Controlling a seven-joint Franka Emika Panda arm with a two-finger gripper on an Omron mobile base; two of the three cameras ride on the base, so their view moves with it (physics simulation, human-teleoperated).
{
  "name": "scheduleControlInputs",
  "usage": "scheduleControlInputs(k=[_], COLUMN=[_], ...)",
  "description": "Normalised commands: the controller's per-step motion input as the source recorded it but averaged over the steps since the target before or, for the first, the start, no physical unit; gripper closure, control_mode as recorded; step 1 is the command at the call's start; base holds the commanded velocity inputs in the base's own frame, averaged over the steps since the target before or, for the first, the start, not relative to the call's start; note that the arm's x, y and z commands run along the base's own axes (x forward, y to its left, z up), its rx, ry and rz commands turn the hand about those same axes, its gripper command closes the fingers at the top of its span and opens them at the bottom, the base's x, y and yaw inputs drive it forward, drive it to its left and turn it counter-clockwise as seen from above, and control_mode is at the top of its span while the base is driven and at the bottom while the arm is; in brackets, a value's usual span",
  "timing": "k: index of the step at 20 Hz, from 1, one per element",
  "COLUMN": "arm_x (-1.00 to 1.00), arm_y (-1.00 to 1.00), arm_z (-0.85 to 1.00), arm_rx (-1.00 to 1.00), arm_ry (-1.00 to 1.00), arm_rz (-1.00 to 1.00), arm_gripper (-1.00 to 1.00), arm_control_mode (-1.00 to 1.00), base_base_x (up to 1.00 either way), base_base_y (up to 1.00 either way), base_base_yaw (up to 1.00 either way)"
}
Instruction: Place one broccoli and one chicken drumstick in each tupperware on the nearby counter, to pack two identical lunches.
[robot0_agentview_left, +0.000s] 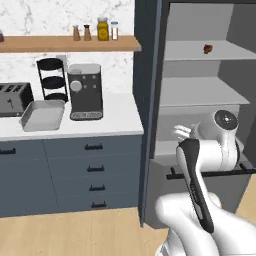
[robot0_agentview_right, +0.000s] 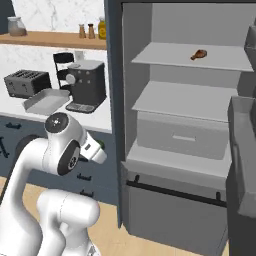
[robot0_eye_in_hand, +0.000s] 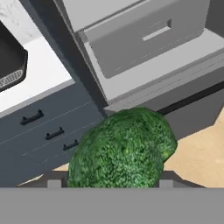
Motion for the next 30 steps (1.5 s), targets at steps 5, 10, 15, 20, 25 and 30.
scheduleControlInputs(k=[5,10,15,20,25,30], arm_x=[0.0,0.0,0.0,0.0,0.0,0.23], arm_y=[0.0,0.0,0.0,0.0,0.0,-0.72], arm_z=[0.0,0.0,0.0,0.0,0.0,-0.49], arm_rx=[0.0,0.0,0.0,0.0,0.0,-0.01], arm_ry=[0.0,0.0,0.0,0.0,0.0,0.04], arm_rz=[0.0,0.0,0.0,0.0,0.0,-0.21], arm_gripper=[1.0,1.0,1.0,1.0,1.0,1.0], arm_control_mode=[1.0,1.0,1.0,1.0,1.0,-1.0], base_base_x=[0.52,0.98,1.0,1.0,0.89,0.0], base_base_y=[1.0,1.0,1.0,0.98,0.26,0.0], base_base_yaw=[0.09,0.01,0.0,-0.02,-0.18,0.0])
